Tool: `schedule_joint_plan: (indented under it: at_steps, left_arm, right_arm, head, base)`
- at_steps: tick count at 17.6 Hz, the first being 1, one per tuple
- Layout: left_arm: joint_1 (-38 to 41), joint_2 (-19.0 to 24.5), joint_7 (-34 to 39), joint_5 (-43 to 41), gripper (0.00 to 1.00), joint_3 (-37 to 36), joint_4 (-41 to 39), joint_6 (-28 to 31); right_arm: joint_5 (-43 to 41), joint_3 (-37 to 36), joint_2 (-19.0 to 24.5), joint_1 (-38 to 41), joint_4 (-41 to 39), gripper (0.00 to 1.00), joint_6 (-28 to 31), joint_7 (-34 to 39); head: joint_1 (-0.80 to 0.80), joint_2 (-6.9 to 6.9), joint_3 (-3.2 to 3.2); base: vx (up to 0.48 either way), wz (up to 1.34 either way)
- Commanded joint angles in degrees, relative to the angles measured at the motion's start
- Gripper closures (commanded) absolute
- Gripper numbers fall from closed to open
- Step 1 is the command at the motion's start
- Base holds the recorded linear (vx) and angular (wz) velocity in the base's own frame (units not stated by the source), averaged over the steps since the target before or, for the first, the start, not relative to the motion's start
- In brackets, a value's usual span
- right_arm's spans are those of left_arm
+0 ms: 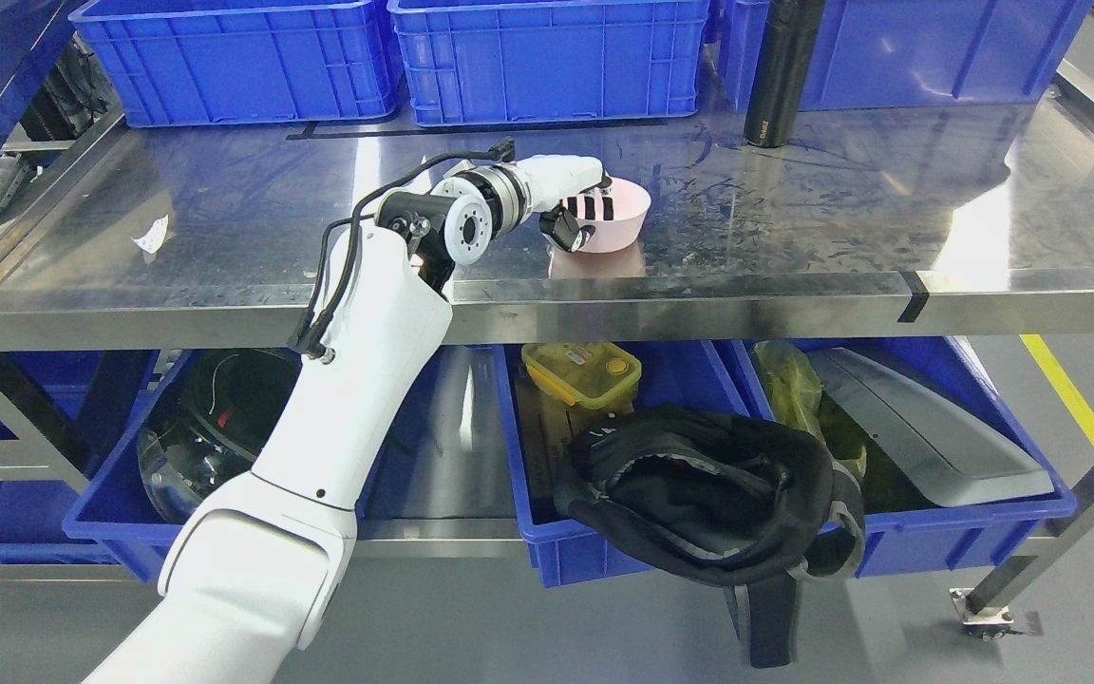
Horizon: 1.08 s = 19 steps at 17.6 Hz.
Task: Stack pink IKEA bowl on shelf middle layer
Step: 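Lift the pink bowl off the shelf with the left hand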
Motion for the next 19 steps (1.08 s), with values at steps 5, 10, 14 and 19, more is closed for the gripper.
schedule_joint_plan:
  at_steps: [5, 10, 14, 19]
  left_arm:
    - [0.25, 0.95, 0.44, 1.55, 0.73, 1.13, 4.2, -0.66]
    - [0.16, 0.95, 0.44, 1.55, 0.52, -1.24, 6.14, -0.66]
    - [-0.98, 0.95, 1.49, 1.37, 0.5, -1.95, 8.59, -0.75]
    - [-1.33, 0.95, 4.58, 1.72, 0.86, -1.42, 10.1, -1.19]
  right_arm:
    - [0.0, -0.01, -1.0, 0.88, -1.0, 0.0, 0.02, 0.02]
    - [0.0, -0.01, -1.0, 0.88, -1.0, 0.0, 0.02, 0.02]
    - [0.0, -0.01, -1.0, 0.88, -1.0, 0.0, 0.02, 0.02]
    - [0.0, -0.01, -1.0, 0.88, -1.0, 0.0, 0.02, 0.02]
  head:
    - [0.0, 0.0, 0.0]
    - [0.0, 0.0, 0.0]
    - [0.0, 0.0, 0.0]
    - [0.0, 0.0, 0.0]
  base:
    - [0.0, 0.0]
    - [0.0, 0.0]
    - [0.0, 0.0]
    - [0.0, 0.0]
